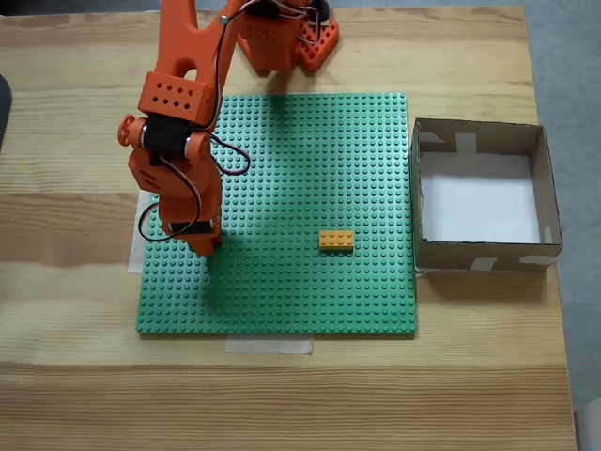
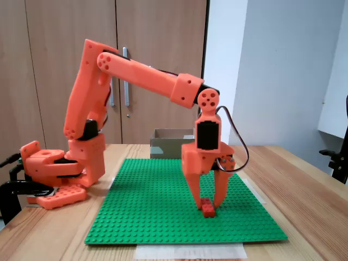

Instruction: Pick the red lego block and put it in the box.

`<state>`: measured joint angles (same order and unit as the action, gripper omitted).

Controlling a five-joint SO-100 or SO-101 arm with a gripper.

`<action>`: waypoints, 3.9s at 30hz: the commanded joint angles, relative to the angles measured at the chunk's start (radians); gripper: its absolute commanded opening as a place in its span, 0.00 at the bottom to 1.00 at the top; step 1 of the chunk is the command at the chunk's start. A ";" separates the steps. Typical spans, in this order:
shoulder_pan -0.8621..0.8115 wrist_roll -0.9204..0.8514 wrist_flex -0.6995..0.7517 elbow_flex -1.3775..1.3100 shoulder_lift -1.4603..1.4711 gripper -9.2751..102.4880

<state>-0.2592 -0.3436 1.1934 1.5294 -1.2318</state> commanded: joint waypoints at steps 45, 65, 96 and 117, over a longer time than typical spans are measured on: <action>0.428 0.173 0.152 0.267 -0.865 0.08; 0.792 0.373 0.106 0.144 -0.776 0.07; 1.052 0.379 0.155 -0.324 -0.146 0.07; 1.078 0.255 0.109 -0.394 0.077 0.07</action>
<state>0.8222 -0.0828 1.3162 1.1827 -1.1520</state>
